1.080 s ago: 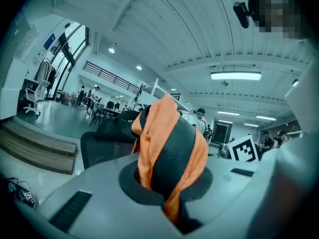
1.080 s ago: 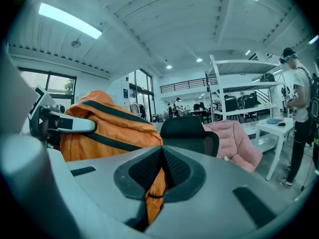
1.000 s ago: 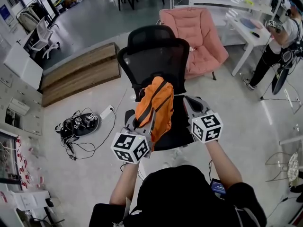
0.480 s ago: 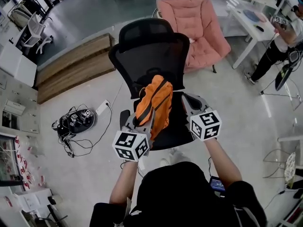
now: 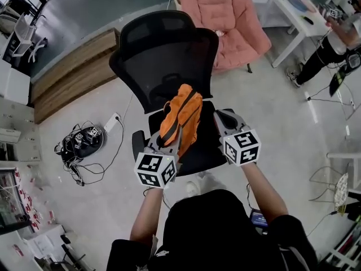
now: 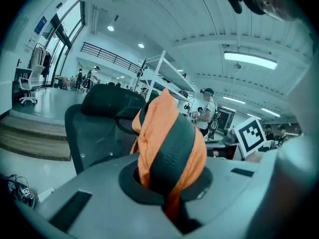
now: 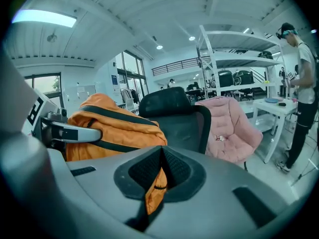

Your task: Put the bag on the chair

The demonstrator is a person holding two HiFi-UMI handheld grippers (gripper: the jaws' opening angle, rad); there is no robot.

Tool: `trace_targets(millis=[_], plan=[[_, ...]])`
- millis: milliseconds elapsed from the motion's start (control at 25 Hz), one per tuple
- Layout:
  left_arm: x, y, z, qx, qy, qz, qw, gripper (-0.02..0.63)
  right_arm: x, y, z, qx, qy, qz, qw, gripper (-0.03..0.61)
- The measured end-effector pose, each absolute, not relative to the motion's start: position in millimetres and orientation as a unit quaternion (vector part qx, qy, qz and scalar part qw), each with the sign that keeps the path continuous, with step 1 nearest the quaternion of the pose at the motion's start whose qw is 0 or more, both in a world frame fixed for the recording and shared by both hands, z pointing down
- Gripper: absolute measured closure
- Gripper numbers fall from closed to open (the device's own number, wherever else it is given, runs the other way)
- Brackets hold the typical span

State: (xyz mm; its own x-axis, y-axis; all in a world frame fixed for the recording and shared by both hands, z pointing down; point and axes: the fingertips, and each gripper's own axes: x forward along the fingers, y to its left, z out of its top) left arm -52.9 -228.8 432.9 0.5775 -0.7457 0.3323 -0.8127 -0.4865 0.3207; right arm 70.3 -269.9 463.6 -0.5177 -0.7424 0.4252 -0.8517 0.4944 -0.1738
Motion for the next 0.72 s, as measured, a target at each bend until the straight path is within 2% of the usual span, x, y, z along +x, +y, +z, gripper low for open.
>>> trace_targets(millis=[720], plan=[[-36, -326, 525, 0.856, -0.428, 0.12, 0.263, 0.589, 78, -337, 560, 0.456, -0.826, 0.257, 0.208, 0.577]])
